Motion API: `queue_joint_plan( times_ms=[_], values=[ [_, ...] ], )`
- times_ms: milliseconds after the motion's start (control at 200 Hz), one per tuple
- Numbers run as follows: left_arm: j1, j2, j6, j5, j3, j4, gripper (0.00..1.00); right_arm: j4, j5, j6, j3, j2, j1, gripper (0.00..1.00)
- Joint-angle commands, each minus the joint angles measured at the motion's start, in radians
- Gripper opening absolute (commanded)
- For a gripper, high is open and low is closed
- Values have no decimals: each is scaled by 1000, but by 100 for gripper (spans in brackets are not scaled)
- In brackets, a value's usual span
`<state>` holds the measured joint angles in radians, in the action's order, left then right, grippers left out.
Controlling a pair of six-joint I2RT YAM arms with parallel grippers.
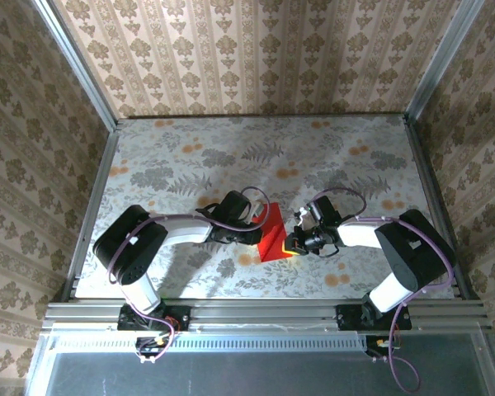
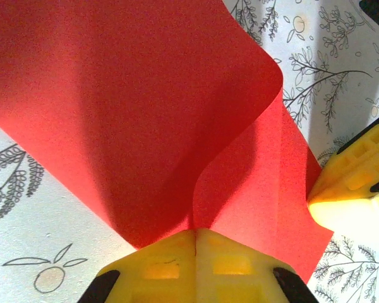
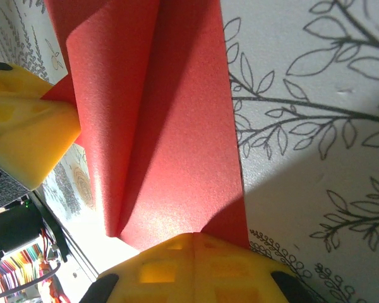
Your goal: Fold a paper plane with a square sheet of paper (fold left side to right side)
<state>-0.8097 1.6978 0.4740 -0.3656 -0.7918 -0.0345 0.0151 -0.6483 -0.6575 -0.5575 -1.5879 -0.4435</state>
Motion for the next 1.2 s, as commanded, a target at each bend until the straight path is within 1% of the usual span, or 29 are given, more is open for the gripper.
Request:
queue_joint_plan(
  times_ms=[0,415,690,1195],
  values=[
    [10,-3,-28,14,-16,13,0,-92,78,9,9,-46,-9,0],
    [14,12,-31,10,-17,-1,0,-94,78,11,8,-48,-10,0],
    [14,14,-29,-21,-12,-41,0,-95,79,12,11,-49,-9,0],
    [12,46,-30,-19,-10,-33,0,-100,78,15,5,-50,-9,0]
  ],
)
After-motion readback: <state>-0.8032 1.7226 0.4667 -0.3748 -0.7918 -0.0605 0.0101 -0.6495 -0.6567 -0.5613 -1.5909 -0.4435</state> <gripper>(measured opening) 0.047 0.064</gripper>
